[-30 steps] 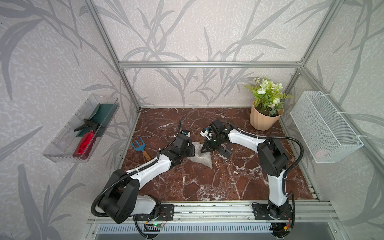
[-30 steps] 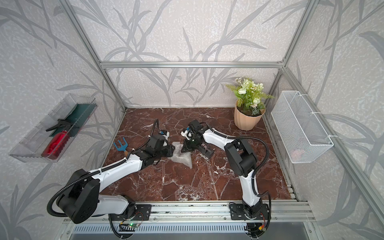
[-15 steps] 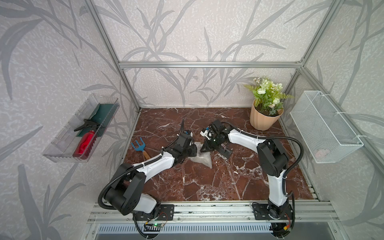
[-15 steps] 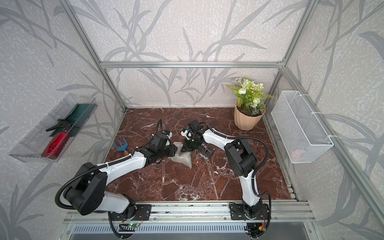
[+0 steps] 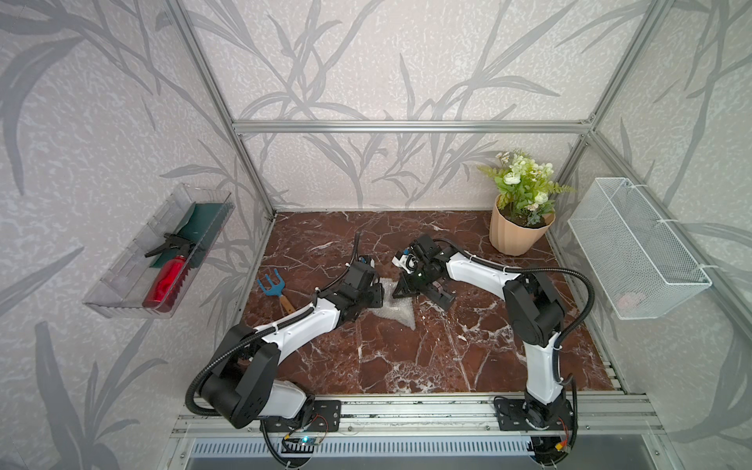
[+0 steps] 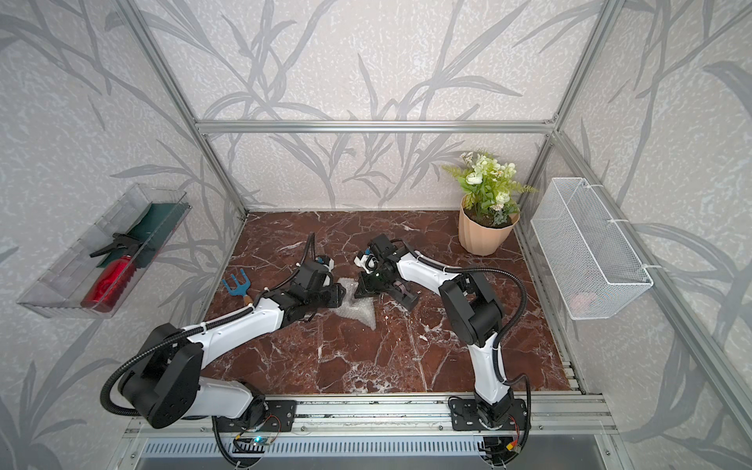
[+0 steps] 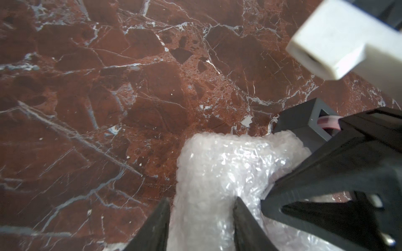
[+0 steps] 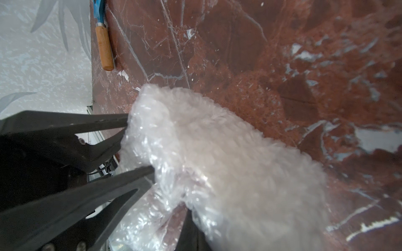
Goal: Wrap mugs in bubble wrap
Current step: Stick the tape on the bubble wrap.
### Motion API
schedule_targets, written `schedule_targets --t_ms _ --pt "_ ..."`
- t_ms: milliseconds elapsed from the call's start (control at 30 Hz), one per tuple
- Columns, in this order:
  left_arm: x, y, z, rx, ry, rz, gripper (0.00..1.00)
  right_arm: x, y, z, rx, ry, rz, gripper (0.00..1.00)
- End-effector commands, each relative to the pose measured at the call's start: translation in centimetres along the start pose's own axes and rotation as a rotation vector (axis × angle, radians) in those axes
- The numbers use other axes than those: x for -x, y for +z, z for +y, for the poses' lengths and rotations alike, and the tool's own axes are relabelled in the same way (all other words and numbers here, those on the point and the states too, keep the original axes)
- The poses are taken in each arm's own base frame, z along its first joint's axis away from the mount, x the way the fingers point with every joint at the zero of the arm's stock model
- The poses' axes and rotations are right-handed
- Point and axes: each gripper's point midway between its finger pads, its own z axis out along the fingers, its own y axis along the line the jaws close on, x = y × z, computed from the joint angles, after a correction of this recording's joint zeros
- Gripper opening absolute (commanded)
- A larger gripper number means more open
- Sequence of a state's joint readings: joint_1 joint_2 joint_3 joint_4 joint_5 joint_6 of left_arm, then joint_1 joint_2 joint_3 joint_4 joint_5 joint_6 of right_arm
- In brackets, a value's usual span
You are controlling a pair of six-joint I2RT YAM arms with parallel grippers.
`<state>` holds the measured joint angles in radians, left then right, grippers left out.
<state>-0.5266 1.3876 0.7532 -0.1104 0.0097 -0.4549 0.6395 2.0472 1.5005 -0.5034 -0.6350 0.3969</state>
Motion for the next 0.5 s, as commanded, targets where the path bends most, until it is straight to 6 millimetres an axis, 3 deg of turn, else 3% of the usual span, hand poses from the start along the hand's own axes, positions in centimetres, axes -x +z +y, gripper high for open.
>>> schedule_targets --t_ms 0,300,467 --pt "0.2 -1.1 1.4 0.064 0.004 -0.011 0.46 -2.6 1.1 -4.6 -0.152 0.091 0.072 0.00" --pt "0.9 -1.7 0.7 0.030 0.006 -0.040 0.45 -2.7 1.2 -4.7 -0.154 0.097 0.071 0.00" --pt "2.1 -3.0 0.1 -0.004 0.011 -0.099 0.48 -2.6 1.2 -4.5 -0.149 0.096 0.067 0.00"
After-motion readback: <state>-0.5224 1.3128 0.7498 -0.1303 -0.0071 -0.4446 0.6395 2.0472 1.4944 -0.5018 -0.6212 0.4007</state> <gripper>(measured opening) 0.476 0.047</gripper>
